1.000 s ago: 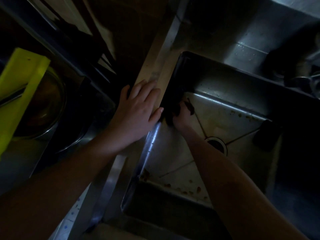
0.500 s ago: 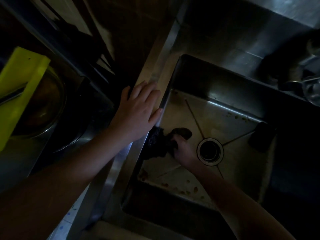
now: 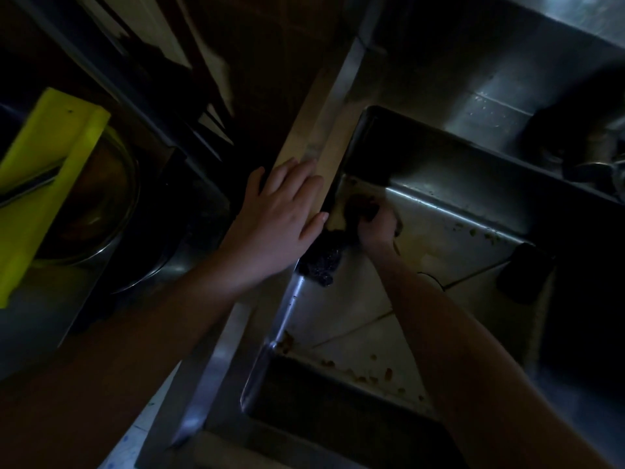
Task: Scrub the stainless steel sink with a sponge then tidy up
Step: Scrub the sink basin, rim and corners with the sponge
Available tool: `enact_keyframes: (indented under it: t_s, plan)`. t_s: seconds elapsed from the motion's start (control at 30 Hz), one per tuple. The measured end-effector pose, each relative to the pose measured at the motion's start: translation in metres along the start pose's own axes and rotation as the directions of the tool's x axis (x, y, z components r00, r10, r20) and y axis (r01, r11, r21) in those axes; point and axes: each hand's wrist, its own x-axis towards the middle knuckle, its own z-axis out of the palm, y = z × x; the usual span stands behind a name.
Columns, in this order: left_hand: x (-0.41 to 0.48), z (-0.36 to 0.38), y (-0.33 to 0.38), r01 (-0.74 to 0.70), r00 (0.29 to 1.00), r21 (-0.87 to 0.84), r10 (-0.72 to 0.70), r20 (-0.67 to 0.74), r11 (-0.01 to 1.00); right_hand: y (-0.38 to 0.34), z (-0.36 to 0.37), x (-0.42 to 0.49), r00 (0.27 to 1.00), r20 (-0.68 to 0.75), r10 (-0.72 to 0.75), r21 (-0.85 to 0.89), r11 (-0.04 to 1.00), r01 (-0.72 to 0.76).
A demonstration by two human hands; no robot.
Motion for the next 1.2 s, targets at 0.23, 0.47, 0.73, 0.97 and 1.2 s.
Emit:
enact_keyframes:
  t_s: [0.23, 0.47, 0.73, 0.97, 1.2]
  plan:
    - [0.000, 0.000, 0.000, -0.003, 1.000, -0.004, 0.003, -0.006, 1.000, 0.046, -0.041, -0.012, 1.000, 0.019, 0.015, -0.053, 0.999, -0.014]
    - [0.001, 0.000, 0.000, -0.003, 1.000, 0.012, 0.003, 0.015, 1.000, 0.109, -0.055, -0.072, 0.986, 0.158, 0.060, -0.090, 0.995, -0.046]
    - [0.000, -0.004, 0.002, 0.007, 0.999, 0.006, -0.007, 0.048, 1.000, 0.107, -0.046, -0.102, 0.939, 0.344, -0.026, -0.193, 0.976, 0.098]
    - [0.001, -0.004, 0.002, 0.012, 0.999, -0.005, -0.011, 0.041, 1.000, 0.083, -0.039, -0.088, 0.903, 0.374, -0.212, -0.138, 0.950, 0.280]
    - [0.000, -0.003, 0.002, 0.011, 0.999, 0.003, -0.012, 0.047, 1.000, 0.049, -0.016, -0.070, 0.912, 0.341, -0.230, -0.065, 0.961, 0.267]
